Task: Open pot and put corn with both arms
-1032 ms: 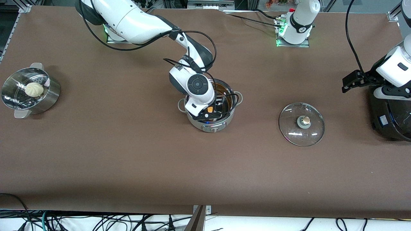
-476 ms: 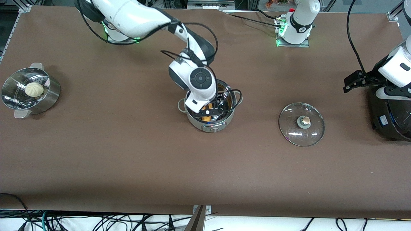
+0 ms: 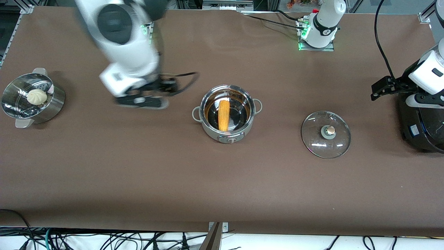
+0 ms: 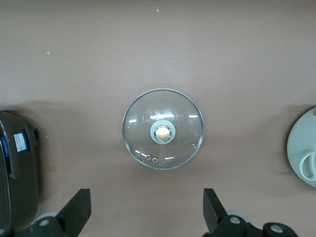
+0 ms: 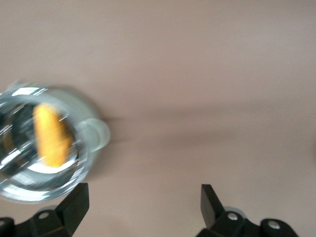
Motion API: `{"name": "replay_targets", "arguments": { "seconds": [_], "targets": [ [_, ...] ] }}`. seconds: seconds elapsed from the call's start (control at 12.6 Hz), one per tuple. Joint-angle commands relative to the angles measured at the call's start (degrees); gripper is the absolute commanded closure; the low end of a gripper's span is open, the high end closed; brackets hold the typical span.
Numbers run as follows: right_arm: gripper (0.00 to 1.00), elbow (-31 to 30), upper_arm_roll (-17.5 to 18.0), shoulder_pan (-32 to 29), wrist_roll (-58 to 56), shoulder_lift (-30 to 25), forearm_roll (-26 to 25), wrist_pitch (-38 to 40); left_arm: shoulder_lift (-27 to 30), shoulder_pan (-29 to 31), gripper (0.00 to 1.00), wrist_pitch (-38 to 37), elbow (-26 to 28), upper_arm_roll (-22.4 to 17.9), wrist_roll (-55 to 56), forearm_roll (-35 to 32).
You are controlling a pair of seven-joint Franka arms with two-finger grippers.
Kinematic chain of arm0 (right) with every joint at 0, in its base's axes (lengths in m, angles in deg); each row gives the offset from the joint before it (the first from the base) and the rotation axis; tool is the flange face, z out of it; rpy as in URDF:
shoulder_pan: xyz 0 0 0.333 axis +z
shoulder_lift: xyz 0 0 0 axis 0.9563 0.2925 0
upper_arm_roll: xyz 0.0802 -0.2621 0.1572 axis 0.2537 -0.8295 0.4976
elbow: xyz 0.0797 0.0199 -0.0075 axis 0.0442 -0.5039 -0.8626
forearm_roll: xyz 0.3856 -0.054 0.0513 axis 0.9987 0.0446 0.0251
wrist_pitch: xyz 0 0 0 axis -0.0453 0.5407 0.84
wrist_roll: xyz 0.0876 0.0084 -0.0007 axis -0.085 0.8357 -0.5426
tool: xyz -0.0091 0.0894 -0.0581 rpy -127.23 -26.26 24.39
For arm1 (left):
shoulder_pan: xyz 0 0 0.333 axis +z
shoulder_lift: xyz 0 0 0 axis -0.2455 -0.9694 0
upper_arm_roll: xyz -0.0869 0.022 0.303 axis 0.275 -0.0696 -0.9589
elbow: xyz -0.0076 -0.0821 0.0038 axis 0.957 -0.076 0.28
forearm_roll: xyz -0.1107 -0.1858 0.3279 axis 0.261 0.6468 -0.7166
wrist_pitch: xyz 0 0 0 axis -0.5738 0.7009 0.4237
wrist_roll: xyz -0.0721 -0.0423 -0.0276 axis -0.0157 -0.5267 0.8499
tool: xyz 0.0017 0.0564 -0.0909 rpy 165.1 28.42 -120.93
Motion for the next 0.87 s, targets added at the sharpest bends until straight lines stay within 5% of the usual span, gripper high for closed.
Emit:
{"name": "replay_targets", "arguments": {
  "seconds": [0.0, 0.24, 0.56, 0.79],
  "targets": [
    [0.0, -2.19, -5.17, -6.15, -8.98, 0.09, 0.64, -0.68, 0.78, -0.2, 0.0, -0.32, 0.41, -0.1, -0.36, 0.36],
    [0.0, -8.03, -8.34, -12.75, -12.63, -4.89, 3.0, -5.75, 0.78, -0.2, 0.0, -0.32, 0.41, -0.1, -0.36, 0.36],
    [0.0, -17.74, -14.05, -13.73, -13.59, -14.14, 5.63, -12.44, 0.87, -0.2, 0.0, -0.67, 0.41, -0.18, -0.36, 0.36],
    [0.0, -23.34, -14.95, -14.69, -14.73, -19.31, 8.2, -14.47, 0.87, -0.2, 0.0, -0.67, 0.41, -0.18, -0.36, 0.36]
  ]
}}
